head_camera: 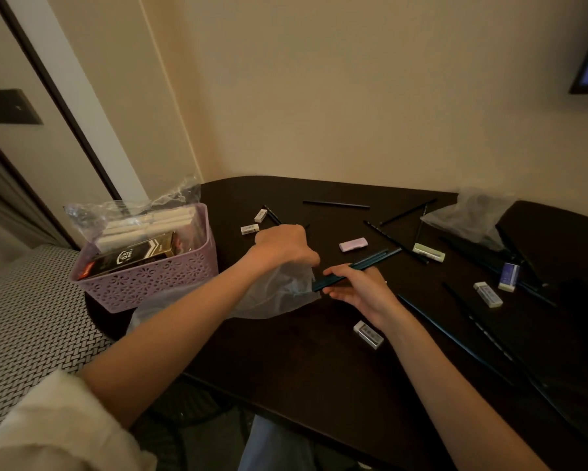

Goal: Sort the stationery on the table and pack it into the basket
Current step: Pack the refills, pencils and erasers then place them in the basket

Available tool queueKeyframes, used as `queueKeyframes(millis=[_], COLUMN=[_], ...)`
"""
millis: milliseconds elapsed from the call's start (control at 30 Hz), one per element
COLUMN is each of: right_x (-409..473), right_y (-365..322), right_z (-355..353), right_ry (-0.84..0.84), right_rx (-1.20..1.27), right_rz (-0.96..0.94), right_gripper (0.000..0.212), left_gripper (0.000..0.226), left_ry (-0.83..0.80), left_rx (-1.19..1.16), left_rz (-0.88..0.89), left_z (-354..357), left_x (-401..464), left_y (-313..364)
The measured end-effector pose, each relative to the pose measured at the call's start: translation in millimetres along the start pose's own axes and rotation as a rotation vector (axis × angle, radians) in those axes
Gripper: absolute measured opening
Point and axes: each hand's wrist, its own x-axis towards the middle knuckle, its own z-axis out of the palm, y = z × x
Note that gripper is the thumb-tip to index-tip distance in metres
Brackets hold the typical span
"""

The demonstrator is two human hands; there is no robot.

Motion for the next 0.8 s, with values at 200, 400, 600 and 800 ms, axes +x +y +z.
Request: queueKeyframes(millis=[200,400,600,800], right_x=[-4,-8,-9,-7], right_y=[-6,-28,-32,-21], right_z=[-4,6,22,16], right_ry=[-0.064,-0.269,-0.195,0.115], right_rx=[0.045,0.215,-0.042,-0.168], right_rz=[0.009,0.048,-0.014,-0.15], right_gripper=[0.017,0.026,0.02,0.015], left_gripper=[0.029,0.029,0.024,0.025], left_ry=[0.007,0.07,0.213,0.258], left_rx=[-0.037,-0.468,-0.635,-0.681], left_rz=[0.046,0.114,0.174,0.21], left_z=[-2,-5,10,14], left_x=[-7,-26,-44,-50], left_y=[-7,-23,-34,-33])
